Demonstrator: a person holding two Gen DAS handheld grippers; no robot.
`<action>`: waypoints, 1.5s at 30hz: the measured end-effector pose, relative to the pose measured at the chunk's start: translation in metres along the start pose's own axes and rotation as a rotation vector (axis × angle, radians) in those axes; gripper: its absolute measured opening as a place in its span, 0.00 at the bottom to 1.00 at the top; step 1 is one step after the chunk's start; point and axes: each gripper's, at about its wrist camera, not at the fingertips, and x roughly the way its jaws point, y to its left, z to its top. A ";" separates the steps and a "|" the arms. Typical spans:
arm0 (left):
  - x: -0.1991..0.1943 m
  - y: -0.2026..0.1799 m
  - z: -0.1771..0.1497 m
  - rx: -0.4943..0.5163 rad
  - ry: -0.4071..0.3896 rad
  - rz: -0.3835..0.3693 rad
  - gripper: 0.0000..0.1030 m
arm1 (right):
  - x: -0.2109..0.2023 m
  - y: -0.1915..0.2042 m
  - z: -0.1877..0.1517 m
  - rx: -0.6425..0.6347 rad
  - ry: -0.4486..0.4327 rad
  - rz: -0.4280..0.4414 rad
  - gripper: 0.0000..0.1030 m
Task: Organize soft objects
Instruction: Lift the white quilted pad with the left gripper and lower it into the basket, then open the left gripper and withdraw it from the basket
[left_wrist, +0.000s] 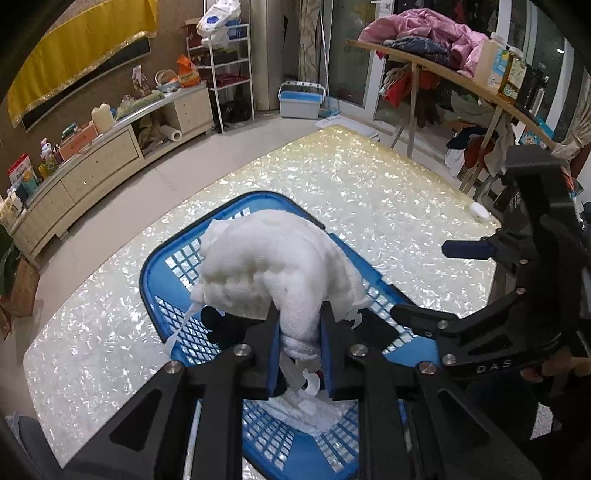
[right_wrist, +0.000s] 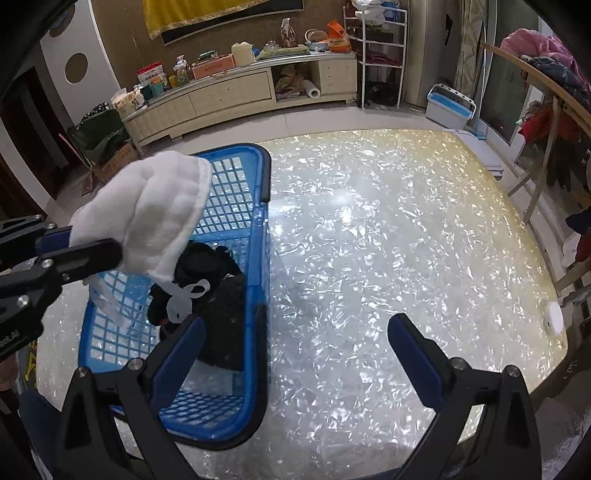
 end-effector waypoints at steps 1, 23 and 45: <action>0.006 0.002 0.001 0.001 0.009 0.000 0.17 | 0.003 -0.001 0.001 0.001 0.003 0.001 0.97; 0.085 0.017 -0.003 -0.001 0.142 0.003 0.22 | 0.031 -0.007 0.003 0.042 0.075 0.020 0.97; -0.012 0.018 -0.028 -0.078 0.035 0.110 0.86 | -0.028 0.019 -0.006 -0.003 -0.022 0.045 0.97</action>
